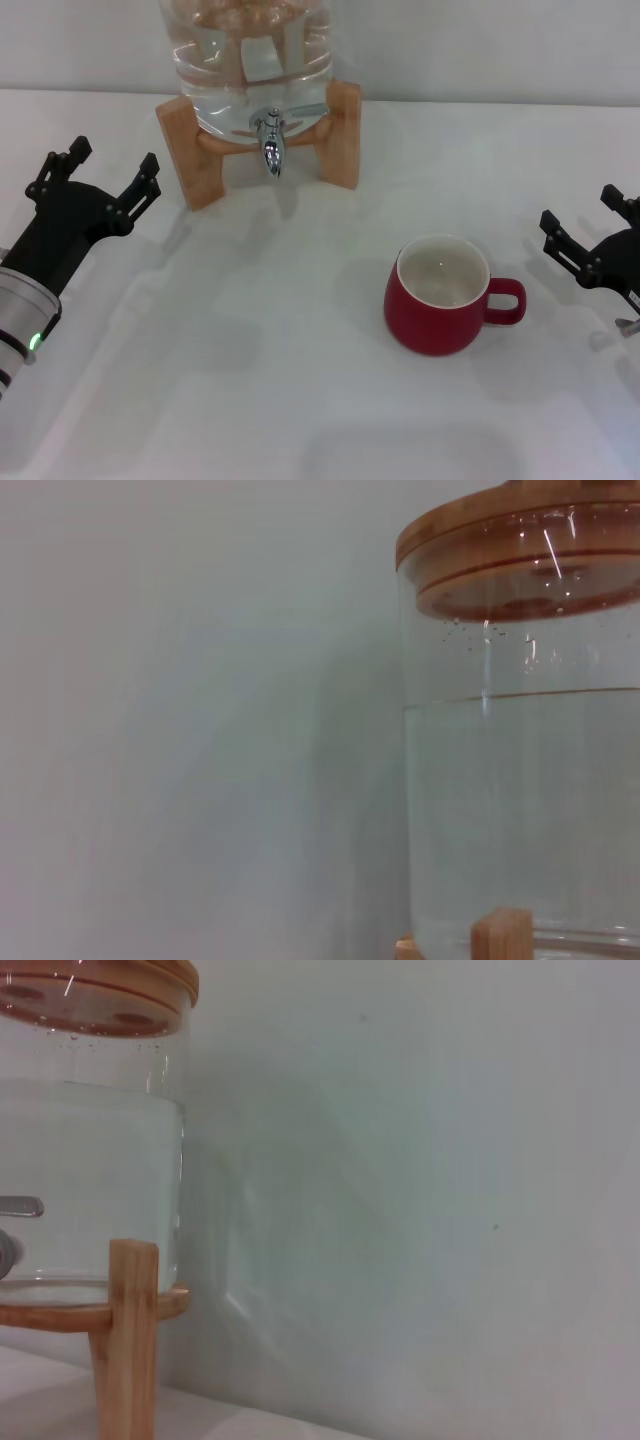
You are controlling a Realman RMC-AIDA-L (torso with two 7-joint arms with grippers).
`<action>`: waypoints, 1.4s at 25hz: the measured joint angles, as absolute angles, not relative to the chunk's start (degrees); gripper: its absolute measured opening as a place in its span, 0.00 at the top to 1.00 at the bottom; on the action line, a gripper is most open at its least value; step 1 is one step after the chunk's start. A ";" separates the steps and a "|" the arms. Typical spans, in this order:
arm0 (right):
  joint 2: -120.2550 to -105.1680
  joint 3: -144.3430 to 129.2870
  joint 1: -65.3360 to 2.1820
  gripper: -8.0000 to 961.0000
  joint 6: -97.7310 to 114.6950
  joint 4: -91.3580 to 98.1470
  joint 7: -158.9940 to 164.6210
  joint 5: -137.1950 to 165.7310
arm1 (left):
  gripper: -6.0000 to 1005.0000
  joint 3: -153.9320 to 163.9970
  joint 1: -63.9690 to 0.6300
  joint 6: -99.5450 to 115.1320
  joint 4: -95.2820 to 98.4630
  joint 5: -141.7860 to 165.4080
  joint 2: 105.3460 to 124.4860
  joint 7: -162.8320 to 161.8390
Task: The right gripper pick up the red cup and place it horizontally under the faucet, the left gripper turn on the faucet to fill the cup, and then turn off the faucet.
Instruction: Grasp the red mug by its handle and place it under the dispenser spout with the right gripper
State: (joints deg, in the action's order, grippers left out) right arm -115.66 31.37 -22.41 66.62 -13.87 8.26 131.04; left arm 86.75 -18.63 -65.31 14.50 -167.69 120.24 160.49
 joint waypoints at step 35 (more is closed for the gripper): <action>-115.41 28.77 -18.56 0.14 71.55 -13.40 8.24 131.04 | 0.13 86.74 -18.63 -65.08 14.50 -167.67 120.14 160.49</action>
State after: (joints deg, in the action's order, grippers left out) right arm -115.41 28.77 -18.56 71.55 -13.40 8.24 131.04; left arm 86.74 -18.63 -65.08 14.50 -167.67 120.14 160.49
